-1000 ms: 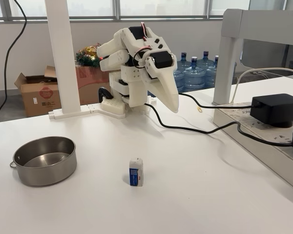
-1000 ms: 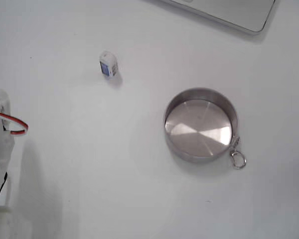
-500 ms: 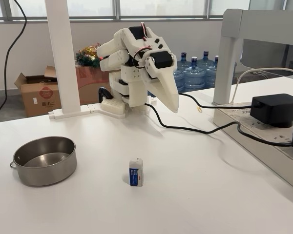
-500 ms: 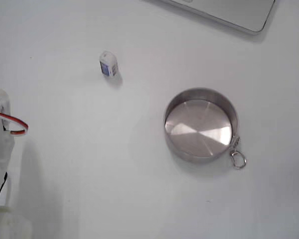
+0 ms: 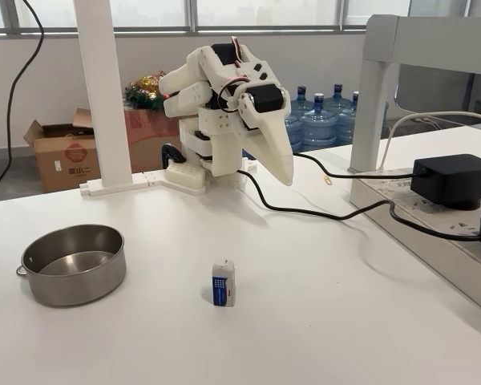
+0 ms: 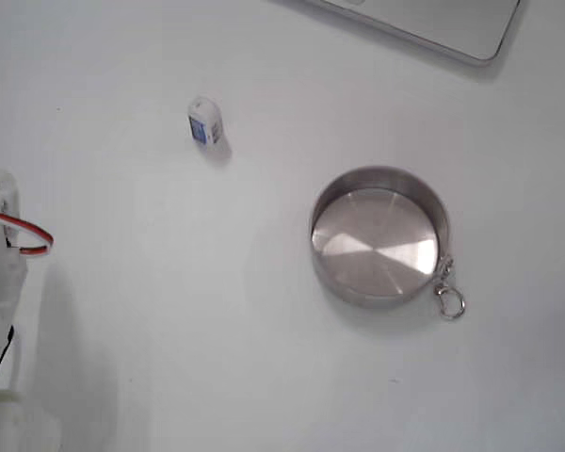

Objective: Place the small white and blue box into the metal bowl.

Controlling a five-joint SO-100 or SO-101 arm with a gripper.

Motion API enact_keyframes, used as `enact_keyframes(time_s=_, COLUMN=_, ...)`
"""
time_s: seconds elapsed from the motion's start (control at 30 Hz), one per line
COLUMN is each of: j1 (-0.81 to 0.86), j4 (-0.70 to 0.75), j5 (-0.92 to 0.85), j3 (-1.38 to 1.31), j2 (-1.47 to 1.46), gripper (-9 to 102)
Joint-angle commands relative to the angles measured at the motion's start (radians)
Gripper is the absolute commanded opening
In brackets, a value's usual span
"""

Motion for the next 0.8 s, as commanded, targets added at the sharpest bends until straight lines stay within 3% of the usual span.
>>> enact_keyframes(time_s=0.0, j1=-0.002, j4=0.002, j5=0.006, j3=0.06, j2=0.017, gripper=-4)
enact_keyframes(time_s=0.77, j1=0.02, j4=-0.031, j5=0.008, j3=0.06, j2=0.005, gripper=-4)
